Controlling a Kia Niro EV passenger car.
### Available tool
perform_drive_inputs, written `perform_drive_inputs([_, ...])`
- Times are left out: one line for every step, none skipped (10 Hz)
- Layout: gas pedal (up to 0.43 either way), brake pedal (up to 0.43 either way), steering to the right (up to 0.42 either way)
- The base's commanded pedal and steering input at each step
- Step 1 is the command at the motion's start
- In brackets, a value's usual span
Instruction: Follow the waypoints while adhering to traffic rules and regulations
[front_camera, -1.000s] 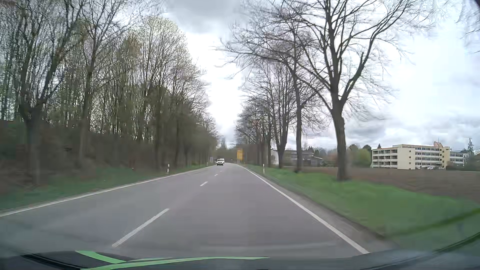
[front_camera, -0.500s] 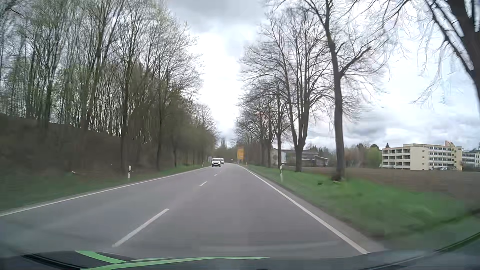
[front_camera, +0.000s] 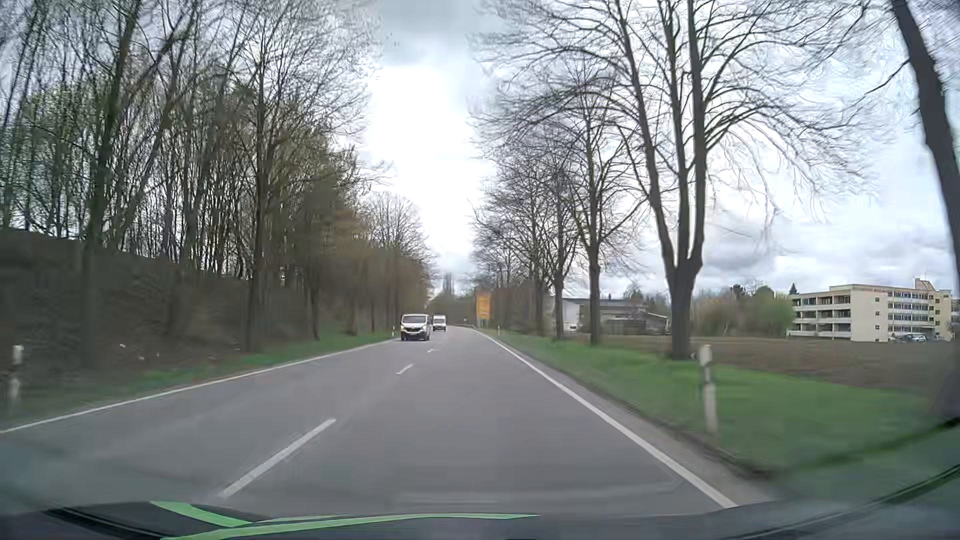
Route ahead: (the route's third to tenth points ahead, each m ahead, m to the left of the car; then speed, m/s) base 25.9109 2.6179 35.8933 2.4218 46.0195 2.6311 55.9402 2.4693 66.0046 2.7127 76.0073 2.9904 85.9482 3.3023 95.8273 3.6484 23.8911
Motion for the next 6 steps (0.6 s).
perform_drive_inputs([0.209,0.0,-0.001])
perform_drive_inputs([0.209,0.0,-0.001])
perform_drive_inputs([0.209,0.0,-0.001])
perform_drive_inputs([0.209,0.0,-0.001])
perform_drive_inputs([0.209,0.0,0.0])
perform_drive_inputs([0.209,0.0,-0.001])
